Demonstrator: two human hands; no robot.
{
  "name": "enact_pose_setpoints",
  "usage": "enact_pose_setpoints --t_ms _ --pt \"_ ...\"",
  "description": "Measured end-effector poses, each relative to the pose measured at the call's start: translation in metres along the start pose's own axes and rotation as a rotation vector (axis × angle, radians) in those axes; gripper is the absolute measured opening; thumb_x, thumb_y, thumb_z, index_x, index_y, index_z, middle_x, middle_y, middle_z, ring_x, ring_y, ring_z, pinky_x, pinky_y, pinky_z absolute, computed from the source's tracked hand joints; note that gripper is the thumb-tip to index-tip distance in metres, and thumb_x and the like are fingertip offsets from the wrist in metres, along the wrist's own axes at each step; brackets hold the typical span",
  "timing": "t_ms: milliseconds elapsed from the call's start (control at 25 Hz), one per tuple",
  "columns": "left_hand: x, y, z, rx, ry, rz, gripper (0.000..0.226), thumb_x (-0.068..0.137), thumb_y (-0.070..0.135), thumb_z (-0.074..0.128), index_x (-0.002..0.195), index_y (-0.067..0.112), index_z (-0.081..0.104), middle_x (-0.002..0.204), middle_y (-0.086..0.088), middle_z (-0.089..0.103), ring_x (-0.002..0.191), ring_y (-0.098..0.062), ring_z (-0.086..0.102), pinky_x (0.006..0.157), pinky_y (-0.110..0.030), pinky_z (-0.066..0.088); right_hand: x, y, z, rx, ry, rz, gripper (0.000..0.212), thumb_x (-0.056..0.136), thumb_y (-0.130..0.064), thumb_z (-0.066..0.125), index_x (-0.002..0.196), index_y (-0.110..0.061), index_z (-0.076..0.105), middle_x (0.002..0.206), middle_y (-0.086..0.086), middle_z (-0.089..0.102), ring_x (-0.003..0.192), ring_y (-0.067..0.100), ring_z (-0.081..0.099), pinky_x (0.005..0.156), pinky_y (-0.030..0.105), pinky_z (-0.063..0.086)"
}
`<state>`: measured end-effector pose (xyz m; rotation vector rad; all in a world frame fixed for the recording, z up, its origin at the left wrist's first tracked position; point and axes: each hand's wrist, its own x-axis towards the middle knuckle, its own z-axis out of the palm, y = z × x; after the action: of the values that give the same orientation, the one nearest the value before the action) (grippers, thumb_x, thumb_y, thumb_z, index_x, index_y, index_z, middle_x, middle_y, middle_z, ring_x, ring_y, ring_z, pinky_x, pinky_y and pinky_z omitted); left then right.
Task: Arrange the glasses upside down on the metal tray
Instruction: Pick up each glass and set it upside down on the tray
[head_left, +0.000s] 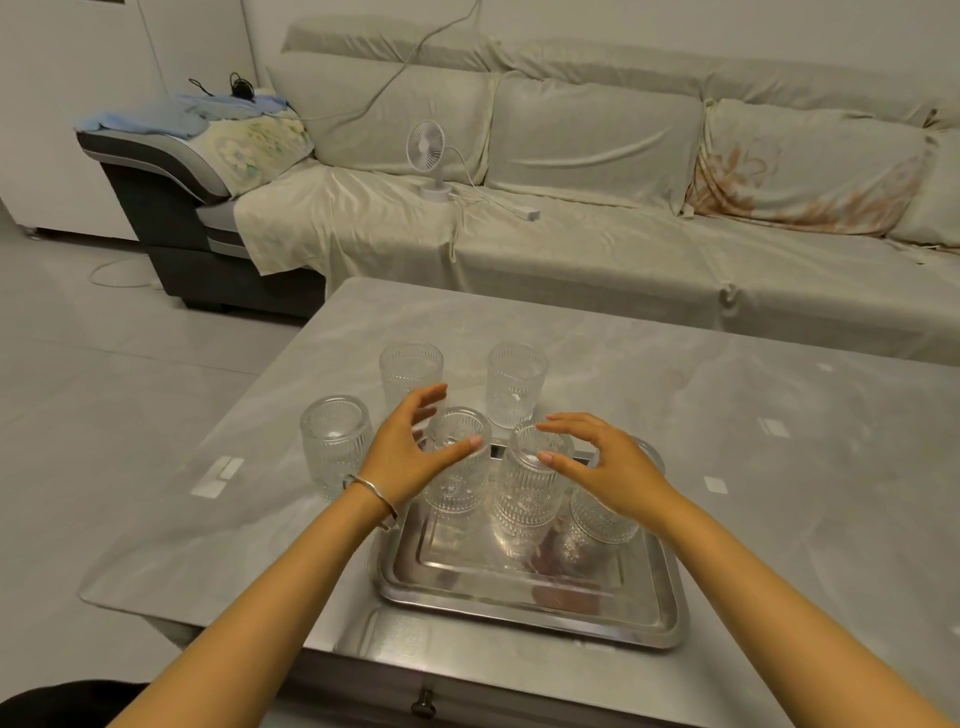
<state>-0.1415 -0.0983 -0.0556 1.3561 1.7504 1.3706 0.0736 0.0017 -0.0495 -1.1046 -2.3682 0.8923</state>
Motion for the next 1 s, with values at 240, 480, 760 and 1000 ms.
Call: enact_pose_setpoints --t_ms 240,480,760,1000 --pt "-0.006 0.022 -0.075 -0.069 0.322 0.152 0.046 0.075 0.025 0.069 0.117 0.021 0.053 0.107 0.008 0.062 0.096 -0.004 0.062 0.075 -0.012 0.052 0.008 -0.023 0.008 0.068 0.035 -0.072 0.039 0.083 -0.041 0.062 0.121 -0.032 0.059 0.132 -0.012 0.054 0.120 0.001 0.047 0.103 0.022 0.033" --pt "-0.012 -0.029 -0.101 -0.009 0.336 -0.028 0.055 0.073 0.024 0.072 0.123 0.018 0.048 0.117 0.002 0.055 0.104 -0.014 0.054 0.085 -0.025 0.049 0.027 -0.053 0.043 0.098 -0.017 -0.100 0.041 0.084 -0.044 0.059 0.123 -0.032 0.057 0.132 -0.011 0.054 0.119 0.003 0.048 0.100 0.021 0.035" --pt "-0.014 -0.067 -0.081 -0.009 0.276 -0.143 0.070 0.064 0.023 0.081 0.124 0.018 0.046 0.118 0.003 0.052 0.109 -0.015 0.050 0.094 -0.032 0.046 0.033 -0.055 0.056 0.034 -0.038 -0.084 0.036 0.085 -0.044 0.058 0.120 -0.033 0.060 0.136 -0.012 0.051 0.118 0.000 0.044 0.092 0.018 0.036" --pt "-0.018 -0.066 -0.079 -0.061 0.329 -0.141 0.068 0.061 0.025 0.081 0.122 0.019 0.051 0.121 -0.002 0.056 0.110 -0.017 0.050 0.090 -0.031 0.047 0.030 -0.055 0.057 0.019 -0.042 -0.097 0.035 0.088 -0.043 0.055 0.121 -0.033 0.059 0.131 -0.017 0.049 0.116 -0.002 0.043 0.089 0.014 0.035"
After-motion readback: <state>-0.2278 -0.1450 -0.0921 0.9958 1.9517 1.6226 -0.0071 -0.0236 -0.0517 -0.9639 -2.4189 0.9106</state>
